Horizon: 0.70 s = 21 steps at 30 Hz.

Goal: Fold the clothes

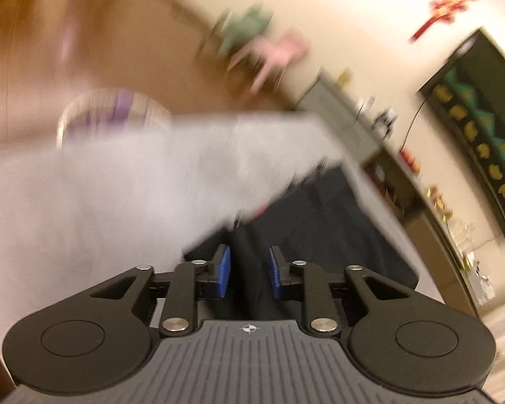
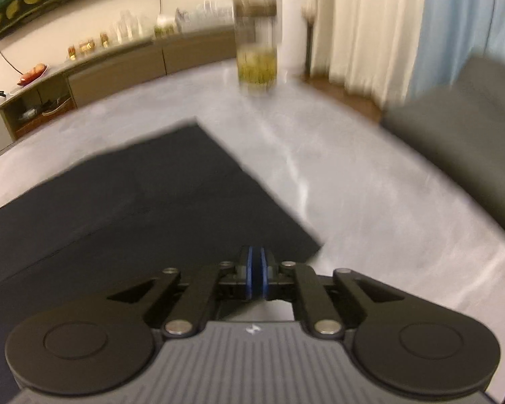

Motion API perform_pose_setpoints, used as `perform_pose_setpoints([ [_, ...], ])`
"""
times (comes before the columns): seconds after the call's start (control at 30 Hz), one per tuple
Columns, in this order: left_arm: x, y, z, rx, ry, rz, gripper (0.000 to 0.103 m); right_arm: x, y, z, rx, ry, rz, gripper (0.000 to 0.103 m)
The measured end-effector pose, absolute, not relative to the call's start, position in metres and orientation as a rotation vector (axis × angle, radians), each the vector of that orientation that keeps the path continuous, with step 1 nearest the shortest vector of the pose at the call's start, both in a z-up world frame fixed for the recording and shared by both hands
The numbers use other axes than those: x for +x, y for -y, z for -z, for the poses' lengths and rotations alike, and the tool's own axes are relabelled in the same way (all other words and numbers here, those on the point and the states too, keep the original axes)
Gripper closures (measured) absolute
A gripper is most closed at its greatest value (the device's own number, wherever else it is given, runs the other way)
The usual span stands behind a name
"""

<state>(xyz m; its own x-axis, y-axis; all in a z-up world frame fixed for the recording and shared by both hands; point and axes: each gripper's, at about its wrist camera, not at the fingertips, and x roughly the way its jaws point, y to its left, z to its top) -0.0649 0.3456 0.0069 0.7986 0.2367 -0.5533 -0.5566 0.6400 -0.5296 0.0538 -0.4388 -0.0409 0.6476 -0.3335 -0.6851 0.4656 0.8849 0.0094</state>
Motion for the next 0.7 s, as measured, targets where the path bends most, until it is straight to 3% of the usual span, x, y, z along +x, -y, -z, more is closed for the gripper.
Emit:
perform_pose_setpoints([
  [0.1, -0.05, -0.322, -0.025, -0.609, -0.41, -0.369, 0.066, 0.057, 0.387, 0.023, 0.044, -0.654, 0.307, 0.091],
  [0.3, 0.027, -0.289, 0.009, -0.409, -0.682, -0.256, 0.066, 0.091, 0.317, 0.05, -0.003, -0.774, 0.039, 0.091],
  [0.43, 0.011, -0.322, 0.015, -0.481, -0.701, -0.427, 0.093, 0.103, 0.349, 0.054, 0.05, -0.847, 0.164, 0.083],
  [0.53, 0.003, -0.326, 0.005, -0.478, -0.711, -0.531, 0.093, 0.102, 0.379, 0.05, 0.028, -0.884, 0.282, 0.083],
  [0.63, 0.011, -0.307, -0.024, -0.371, -0.649, -0.51, 0.072, 0.102, 0.38, 0.05, -0.096, -0.861, 0.377, 0.083],
  [0.7, 0.028, -0.291, -0.042, -0.311, -0.619, -0.408, 0.067, 0.104, 0.363, 0.04, -0.072, -0.809, 0.291, 0.083],
])
